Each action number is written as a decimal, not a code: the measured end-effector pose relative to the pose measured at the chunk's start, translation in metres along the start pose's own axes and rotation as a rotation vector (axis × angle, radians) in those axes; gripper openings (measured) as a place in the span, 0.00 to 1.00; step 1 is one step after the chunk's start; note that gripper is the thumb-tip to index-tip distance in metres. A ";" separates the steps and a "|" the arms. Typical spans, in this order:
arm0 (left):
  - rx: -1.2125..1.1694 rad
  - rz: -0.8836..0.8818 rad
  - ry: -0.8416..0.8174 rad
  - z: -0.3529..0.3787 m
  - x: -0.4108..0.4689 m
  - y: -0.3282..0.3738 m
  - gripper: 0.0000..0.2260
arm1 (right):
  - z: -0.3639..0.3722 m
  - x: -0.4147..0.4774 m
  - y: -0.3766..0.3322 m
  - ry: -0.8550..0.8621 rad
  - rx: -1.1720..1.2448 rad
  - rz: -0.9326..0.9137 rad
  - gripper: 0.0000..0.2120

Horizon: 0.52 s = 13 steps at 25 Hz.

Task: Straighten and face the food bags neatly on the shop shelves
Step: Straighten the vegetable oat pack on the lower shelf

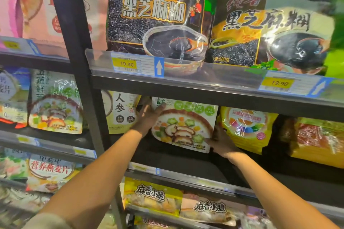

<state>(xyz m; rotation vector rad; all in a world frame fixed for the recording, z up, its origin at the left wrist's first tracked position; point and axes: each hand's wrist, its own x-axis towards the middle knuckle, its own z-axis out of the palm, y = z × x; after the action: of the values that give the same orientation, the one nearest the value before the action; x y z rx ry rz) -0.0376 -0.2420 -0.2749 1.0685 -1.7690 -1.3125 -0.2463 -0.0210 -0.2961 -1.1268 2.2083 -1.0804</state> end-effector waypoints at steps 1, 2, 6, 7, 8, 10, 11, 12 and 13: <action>0.018 0.019 -0.011 0.001 0.008 -0.006 0.36 | 0.000 0.001 -0.002 -0.001 0.028 -0.004 0.29; 0.023 0.026 -0.016 -0.001 0.014 -0.011 0.37 | 0.001 0.001 -0.004 -0.002 0.059 -0.006 0.30; -0.040 -0.079 -0.026 -0.005 0.012 -0.008 0.43 | 0.006 0.008 -0.004 -0.018 0.055 -0.073 0.26; -0.050 -0.091 -0.039 -0.004 0.008 -0.002 0.41 | 0.006 0.011 -0.001 -0.014 0.038 -0.081 0.27; -0.063 -0.091 -0.053 -0.002 0.004 0.005 0.40 | 0.005 0.012 0.001 -0.008 0.035 -0.081 0.29; -0.051 -0.087 -0.031 0.002 0.006 0.008 0.39 | 0.006 0.012 0.002 -0.010 0.048 -0.104 0.29; -0.019 -0.087 -0.013 0.002 0.006 0.009 0.38 | 0.006 0.010 0.000 -0.007 0.049 -0.112 0.26; 0.021 -0.092 -0.001 0.003 0.008 0.008 0.37 | 0.005 0.007 -0.004 0.000 0.058 -0.104 0.24; 0.054 -0.087 0.011 0.003 0.012 0.008 0.36 | 0.005 0.008 -0.004 0.003 0.064 -0.090 0.23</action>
<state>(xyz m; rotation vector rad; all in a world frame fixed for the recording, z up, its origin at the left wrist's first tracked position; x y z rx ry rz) -0.0467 -0.2501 -0.2676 1.1918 -1.7761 -1.3145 -0.2454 -0.0309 -0.2959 -1.2079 2.1270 -1.1823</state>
